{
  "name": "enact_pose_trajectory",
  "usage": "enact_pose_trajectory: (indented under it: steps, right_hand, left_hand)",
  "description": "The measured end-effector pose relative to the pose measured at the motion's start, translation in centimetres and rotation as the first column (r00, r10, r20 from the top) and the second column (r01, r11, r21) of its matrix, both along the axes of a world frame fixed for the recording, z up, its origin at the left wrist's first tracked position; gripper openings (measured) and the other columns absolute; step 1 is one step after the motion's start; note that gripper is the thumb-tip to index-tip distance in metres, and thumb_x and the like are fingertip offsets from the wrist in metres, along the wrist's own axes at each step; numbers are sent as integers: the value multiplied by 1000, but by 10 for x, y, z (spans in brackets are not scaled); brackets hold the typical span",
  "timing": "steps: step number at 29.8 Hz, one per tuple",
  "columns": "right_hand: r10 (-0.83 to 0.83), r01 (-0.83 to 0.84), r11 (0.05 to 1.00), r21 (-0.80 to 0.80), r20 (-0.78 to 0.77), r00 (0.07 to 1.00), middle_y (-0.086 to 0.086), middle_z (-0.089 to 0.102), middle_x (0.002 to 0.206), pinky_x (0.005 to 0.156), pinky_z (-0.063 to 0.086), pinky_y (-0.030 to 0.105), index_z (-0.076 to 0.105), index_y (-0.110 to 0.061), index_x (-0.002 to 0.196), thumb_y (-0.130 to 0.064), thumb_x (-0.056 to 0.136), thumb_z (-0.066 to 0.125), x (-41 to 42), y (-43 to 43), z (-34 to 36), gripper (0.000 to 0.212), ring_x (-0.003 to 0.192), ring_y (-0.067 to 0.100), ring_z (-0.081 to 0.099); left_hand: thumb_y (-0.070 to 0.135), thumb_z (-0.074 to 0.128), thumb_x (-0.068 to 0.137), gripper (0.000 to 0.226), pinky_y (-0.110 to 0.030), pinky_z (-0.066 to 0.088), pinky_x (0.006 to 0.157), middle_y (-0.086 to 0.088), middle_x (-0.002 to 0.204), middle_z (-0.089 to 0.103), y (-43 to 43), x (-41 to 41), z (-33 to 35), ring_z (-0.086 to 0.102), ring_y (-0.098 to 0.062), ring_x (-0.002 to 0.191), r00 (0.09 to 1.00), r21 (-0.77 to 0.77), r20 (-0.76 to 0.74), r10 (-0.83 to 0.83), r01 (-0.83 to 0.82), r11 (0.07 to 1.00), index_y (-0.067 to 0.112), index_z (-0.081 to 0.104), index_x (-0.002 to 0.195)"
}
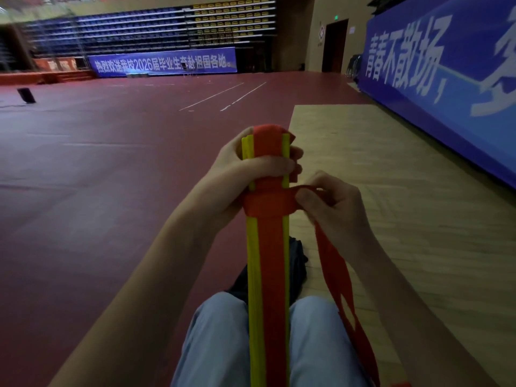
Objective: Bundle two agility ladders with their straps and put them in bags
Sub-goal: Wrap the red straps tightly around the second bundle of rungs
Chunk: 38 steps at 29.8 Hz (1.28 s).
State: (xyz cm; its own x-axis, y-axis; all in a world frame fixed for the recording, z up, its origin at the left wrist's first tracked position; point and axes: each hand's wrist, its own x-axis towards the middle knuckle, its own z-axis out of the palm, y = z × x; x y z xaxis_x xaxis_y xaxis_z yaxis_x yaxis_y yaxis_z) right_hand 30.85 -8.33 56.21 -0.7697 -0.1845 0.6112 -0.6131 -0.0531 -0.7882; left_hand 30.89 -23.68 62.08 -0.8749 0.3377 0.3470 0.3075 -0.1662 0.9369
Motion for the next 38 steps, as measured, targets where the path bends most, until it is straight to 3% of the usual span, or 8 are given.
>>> enact_pose_trajectory:
  steps: [3, 7, 12, 16, 23, 29, 33, 38]
  right_hand:
    - [143, -132, 988, -82, 148, 979, -15, 55, 44, 48, 39, 5, 53, -13, 66, -20, 68, 76, 0, -4, -7, 25, 44, -6, 51]
    - [266, -222, 947, -233, 179, 947, -14, 58, 50, 47, 41, 8, 62, -22, 60, -41, 58, 77, -6, -11, -13, 24, 46, -5, 53]
    - [377, -336, 924, -184, 272, 885, -9, 69, 79, 67, 51, 26, 70, -21, 92, -67, 50, 75, -18, -12, -15, 63, 76, 10, 64]
    - [513, -472, 858, -201, 329, 793, -11, 72, 87, 72, 53, 22, 72, -31, 94, -67, 53, 74, -17, -15, -12, 55, 81, 5, 66]
    - [381, -270, 913, -307, 401, 833, -1, 69, 76, 65, 55, 26, 63, -16, 90, -60, 55, 68, -8, -20, -15, 56, 71, 14, 66]
    - [337, -190, 915, -355, 416, 845, 5, 66, 73, 59, 57, 25, 55, 9, 100, -36, 66, 55, 4, -28, -9, 56, 63, 14, 66]
    - [170, -145, 983, -110, 258, 951, -12, 66, 61, 53, 52, 18, 56, -14, 75, -31, 77, 60, 3, -28, -3, 18, 60, 2, 65]
    - [17, -17, 969, 247, 0, 1000, -14, 53, 48, 46, 35, 9, 52, -29, 58, -31, 67, 70, -10, -10, 10, 20, 44, -2, 47]
  left_hand:
    - [6, 71, 53, 41, -25, 55, 63, 4, 78, 72, 1, -4, -3, 69, -12, 72, 994, 44, 17, -108, 107, 993, 13, 59, 92]
    - [14, 70, 50, 36, -27, 56, 65, 4, 79, 71, 4, -10, -8, 68, -12, 71, 968, 112, 38, -250, 244, 963, 19, 69, 85]
    - [30, 88, 43, 42, -27, 57, 71, 5, 81, 72, -2, -15, -11, 70, -10, 76, 904, 166, 11, -428, 421, 892, 23, 75, 82]
    - [33, 85, 51, 40, -27, 55, 80, 7, 88, 73, -6, -16, -10, 69, -12, 92, 904, 90, -25, -427, 427, 900, 26, 75, 89]
    - [61, 79, 46, 79, -22, 51, 79, 10, 109, 66, -9, -12, -11, 64, -7, 102, 998, -130, -60, -5, -3, 991, 28, 54, 114]
    - [37, 79, 64, 72, -24, 55, 74, 9, 93, 61, 15, 11, -27, 62, -4, 82, 888, -41, -41, 459, -460, 887, 21, 48, 126]
    - [12, 75, 72, 21, -33, 58, 65, 6, 67, 57, 11, 10, -28, 61, -10, 64, 887, 46, -18, 462, -461, 886, 16, 58, 85]
    - [21, 74, 54, 29, -21, 50, 52, 5, 60, 59, -5, 3, -34, 59, -7, 54, 971, 87, 9, 237, -237, 968, 12, 55, 74]
